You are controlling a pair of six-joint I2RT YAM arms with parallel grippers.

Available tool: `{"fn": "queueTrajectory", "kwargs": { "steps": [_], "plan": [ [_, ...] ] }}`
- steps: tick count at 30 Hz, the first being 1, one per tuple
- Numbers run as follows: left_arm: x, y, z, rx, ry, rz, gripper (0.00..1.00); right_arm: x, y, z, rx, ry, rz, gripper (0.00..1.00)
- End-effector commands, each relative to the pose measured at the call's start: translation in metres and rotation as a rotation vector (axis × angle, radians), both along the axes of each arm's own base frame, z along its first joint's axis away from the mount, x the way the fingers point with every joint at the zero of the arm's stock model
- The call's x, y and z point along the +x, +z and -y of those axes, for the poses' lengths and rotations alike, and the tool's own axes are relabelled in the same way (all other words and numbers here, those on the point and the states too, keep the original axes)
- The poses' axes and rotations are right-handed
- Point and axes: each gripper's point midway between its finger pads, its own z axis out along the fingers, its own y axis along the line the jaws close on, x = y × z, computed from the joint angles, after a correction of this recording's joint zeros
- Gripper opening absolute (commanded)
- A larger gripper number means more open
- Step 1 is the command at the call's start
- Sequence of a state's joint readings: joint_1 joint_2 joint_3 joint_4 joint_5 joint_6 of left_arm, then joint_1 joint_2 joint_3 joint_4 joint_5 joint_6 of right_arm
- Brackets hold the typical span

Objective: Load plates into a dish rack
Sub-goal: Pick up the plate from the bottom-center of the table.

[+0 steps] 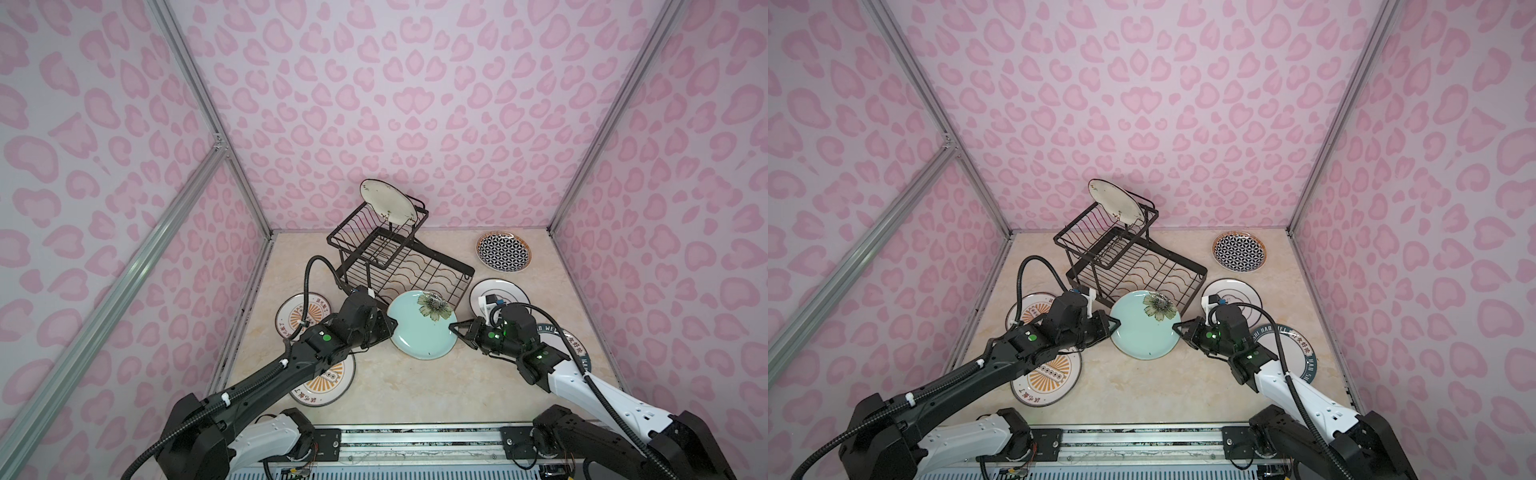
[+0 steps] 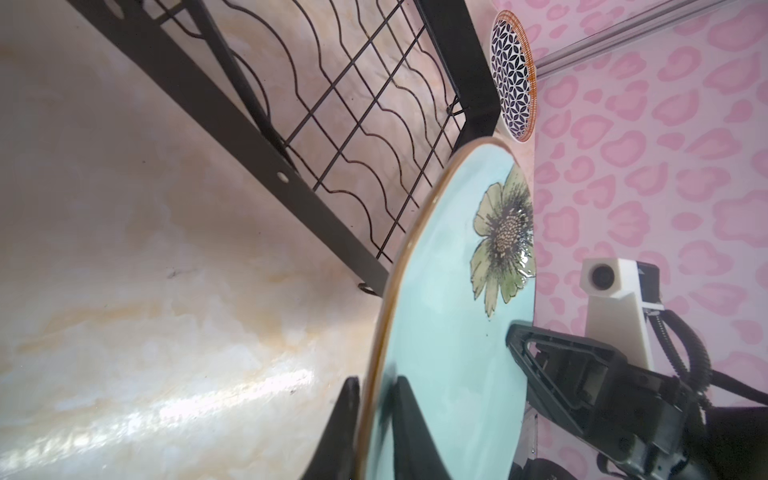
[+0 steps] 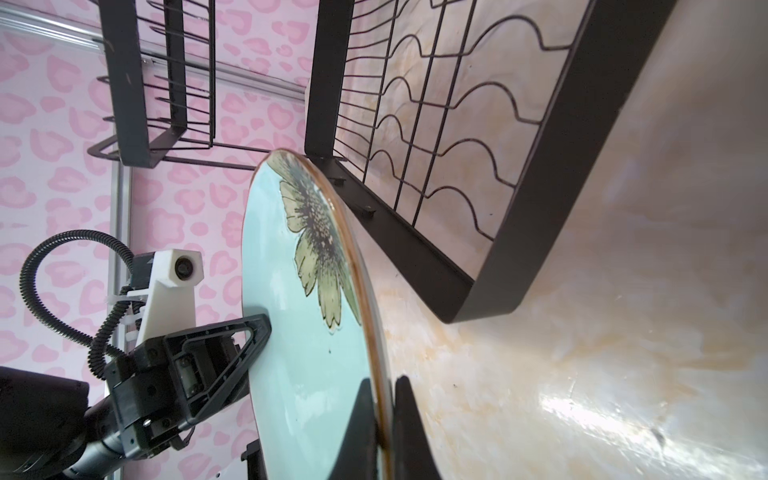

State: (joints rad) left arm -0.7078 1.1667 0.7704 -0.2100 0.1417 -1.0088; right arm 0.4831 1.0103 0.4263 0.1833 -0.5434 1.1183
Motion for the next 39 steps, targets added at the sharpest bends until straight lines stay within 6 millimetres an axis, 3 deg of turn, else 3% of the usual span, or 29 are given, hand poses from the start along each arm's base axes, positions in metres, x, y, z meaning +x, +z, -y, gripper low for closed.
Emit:
{"fn": "queueTrajectory", "kwargs": {
  "steps": [1, 7, 16, 23, 25, 29, 39],
  "plan": [
    [0.004, 0.015, 0.022, -0.065, -0.111, 0.054, 0.1, 0.001, 0.049, -0.016, 0.128, 0.096, 0.159, 0.0],
    [0.014, 0.016, 0.034, -0.085, -0.138, 0.048, 0.21, 0.014, 0.058, -0.011, 0.173, 0.058, 0.19, 0.0],
    [0.019, 0.016, 0.036, -0.103, -0.138, 0.04, 0.34, 0.025, 0.071, -0.004, 0.184, 0.032, 0.23, 0.0],
    [0.027, 0.031, 0.044, -0.146, -0.161, 0.062, 0.35, 0.025, 0.073, -0.007, 0.195, 0.048, 0.232, 0.0],
    [0.028, 0.036, 0.047, -0.16, -0.172, 0.071, 0.32, 0.025, 0.072, -0.007, 0.195, 0.054, 0.232, 0.0],
    [0.029, 0.042, 0.05, -0.178, -0.187, 0.08, 0.05, 0.027, 0.073, -0.007, 0.185, 0.053, 0.237, 0.0],
    [0.029, 0.057, 0.057, -0.23, -0.212, 0.09, 0.03, 0.033, 0.081, -0.008, 0.182, 0.054, 0.247, 0.03]
  ]
}}
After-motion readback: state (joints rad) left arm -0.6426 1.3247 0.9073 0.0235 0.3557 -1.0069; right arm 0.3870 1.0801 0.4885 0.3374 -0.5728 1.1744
